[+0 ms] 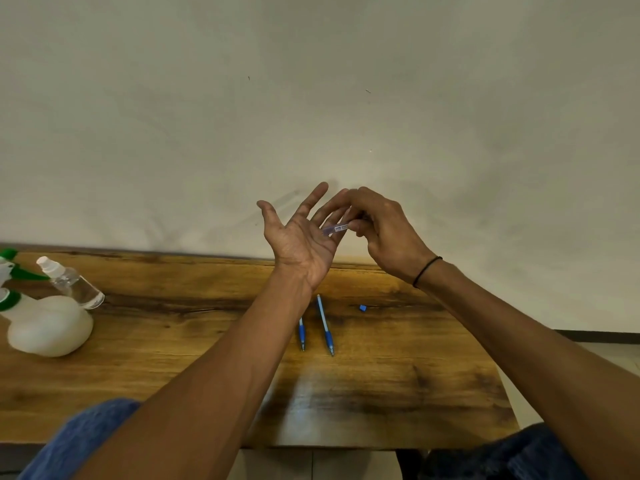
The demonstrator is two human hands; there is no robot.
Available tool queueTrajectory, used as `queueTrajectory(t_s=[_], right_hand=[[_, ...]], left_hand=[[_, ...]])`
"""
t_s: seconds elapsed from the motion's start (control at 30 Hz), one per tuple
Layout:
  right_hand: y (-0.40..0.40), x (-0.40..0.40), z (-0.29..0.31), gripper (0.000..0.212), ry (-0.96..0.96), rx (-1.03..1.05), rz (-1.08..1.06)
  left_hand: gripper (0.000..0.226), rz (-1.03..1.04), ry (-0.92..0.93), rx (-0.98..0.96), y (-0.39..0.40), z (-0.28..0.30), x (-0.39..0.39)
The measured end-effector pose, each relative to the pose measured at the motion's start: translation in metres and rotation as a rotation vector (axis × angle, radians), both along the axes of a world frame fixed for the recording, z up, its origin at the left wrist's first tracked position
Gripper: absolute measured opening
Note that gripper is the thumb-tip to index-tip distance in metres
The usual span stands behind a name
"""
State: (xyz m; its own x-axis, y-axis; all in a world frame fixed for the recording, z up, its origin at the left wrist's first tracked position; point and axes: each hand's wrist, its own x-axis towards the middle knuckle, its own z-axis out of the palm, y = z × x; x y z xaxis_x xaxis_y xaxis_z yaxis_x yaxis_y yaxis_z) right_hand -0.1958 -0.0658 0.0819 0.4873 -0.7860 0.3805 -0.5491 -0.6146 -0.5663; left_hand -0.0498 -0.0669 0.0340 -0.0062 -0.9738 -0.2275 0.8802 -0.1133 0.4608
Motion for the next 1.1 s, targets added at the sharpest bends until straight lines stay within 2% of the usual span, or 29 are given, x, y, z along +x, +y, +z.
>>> queueTrajectory(t_s=[0.17, 0.43, 0.6, 0.93, 1.1], right_hand=[[-0.001, 0.000, -0.001, 0.041, 0.030, -0.002, 0.007], [-0.001, 0.000, -0.004, 0.044, -0.023, 0.046, 0.002], [-0.005, -0.003, -0.009, 0.033, -0.037, 0.109, -0.033], [-0.005, -0.007, -0.007, 0.034, -0.167, 0.159, -0.056], [-0.007, -0.009, -0.006, 0.025, -0.180, 0.175, -0.086]], left_hand=[[0.104, -0.014, -0.007, -0.015, 0.000, -0.002, 0.001], [0.102, -0.022, 0.039, -0.024, 0.000, 0.000, 0.002], [0.104, -0.036, 0.051, -0.057, -0.001, 0.001, 0.003], [0.098, -0.055, 0.050, -0.062, -0.001, 0.002, 0.006], [0.095, -0.049, 0.029, -0.056, 0.000, 0.005, 0.009]])
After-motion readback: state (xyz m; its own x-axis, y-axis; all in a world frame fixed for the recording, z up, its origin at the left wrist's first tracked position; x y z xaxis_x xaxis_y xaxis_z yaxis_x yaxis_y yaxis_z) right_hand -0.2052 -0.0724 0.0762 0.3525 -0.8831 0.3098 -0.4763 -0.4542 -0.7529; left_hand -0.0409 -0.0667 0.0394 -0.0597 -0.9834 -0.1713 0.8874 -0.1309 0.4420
